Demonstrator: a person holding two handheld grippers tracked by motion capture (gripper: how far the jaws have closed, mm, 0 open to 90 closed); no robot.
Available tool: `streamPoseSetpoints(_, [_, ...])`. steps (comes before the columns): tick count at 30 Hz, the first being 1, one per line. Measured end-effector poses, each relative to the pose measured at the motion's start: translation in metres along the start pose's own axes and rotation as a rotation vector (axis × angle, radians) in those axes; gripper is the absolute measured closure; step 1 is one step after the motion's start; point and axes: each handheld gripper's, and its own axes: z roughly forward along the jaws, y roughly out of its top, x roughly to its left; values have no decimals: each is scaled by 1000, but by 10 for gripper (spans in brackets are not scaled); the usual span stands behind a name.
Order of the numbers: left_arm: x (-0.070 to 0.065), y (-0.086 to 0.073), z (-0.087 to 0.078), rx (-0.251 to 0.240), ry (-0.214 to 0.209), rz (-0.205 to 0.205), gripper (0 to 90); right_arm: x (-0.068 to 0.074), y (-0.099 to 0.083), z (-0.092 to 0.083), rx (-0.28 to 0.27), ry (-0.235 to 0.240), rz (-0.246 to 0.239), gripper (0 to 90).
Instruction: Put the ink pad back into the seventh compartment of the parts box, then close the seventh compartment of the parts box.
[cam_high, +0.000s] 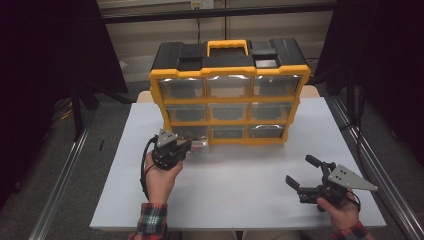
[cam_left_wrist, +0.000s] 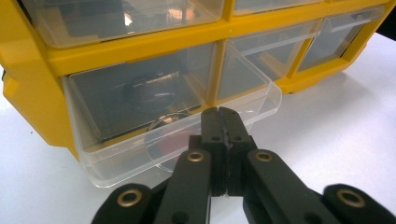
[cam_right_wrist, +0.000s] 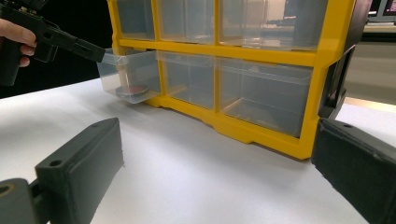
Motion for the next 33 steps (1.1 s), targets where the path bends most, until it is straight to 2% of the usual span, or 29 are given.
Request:
streamPoseSetpoints(14, [1,0,1,1,5,10,900,0,0,0,-3,-4,-1,19])
streamPoseSetpoints(16, [1,0,2,-8,2,-3,900,0,0,0,-2,-2,1,19])
streamPoseSetpoints(19, [1,0,1,-1,6,7,900,0,0,0,2,-3,-2,19])
streamPoseSetpoints(30, [2,0,2,-11,2,-2,900,0,0,0,-2,-4,-1,19])
streamPoseSetpoints(32, [1,0,2,0,15,-2,900,0,0,0,1,-2,1,19])
streamPoseSetpoints(33, [2,0,3,-14,1,-5,900,0,0,0,1,-3,0,19])
